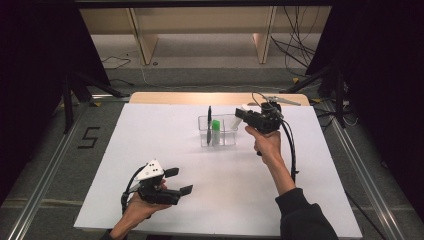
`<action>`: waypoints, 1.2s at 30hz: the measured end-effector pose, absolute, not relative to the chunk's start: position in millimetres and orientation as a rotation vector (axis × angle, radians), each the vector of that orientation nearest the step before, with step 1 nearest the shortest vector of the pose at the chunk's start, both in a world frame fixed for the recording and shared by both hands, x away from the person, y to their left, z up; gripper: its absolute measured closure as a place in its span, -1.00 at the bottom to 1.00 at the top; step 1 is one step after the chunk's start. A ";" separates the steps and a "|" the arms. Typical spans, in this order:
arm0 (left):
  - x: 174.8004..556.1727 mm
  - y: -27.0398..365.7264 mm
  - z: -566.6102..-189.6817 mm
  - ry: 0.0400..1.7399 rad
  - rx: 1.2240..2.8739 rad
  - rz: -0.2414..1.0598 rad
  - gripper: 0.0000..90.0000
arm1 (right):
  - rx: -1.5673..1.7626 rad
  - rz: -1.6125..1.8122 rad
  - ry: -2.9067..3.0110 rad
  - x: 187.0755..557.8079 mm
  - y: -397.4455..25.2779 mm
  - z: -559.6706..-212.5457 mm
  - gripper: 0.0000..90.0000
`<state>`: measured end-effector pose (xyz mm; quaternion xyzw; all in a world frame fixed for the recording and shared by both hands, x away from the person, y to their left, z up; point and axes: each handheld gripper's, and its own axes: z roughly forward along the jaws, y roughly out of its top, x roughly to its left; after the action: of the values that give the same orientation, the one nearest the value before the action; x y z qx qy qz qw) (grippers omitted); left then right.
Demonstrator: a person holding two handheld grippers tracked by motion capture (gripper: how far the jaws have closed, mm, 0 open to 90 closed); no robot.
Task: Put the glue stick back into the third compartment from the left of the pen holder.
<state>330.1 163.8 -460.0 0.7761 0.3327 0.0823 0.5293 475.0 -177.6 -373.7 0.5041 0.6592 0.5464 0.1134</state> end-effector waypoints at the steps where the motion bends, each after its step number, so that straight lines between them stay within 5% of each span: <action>1: 330.0 163.9 -460.3 0.796 1.852 0.196 -0.64 | 1.479 1.595 1.934 476.8 -176.9 -373.9 0.50; 36: 329.4 165.5 -462.1 0.799 1.835 0.180 -0.64 | 1.512 1.385 1.990 512.0 -156.1 -396.6 0.50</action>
<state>329.4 165.5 -462.1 0.7708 0.3354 0.0757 0.5363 512.0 -156.1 -396.6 0.5238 0.6894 0.4800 0.1416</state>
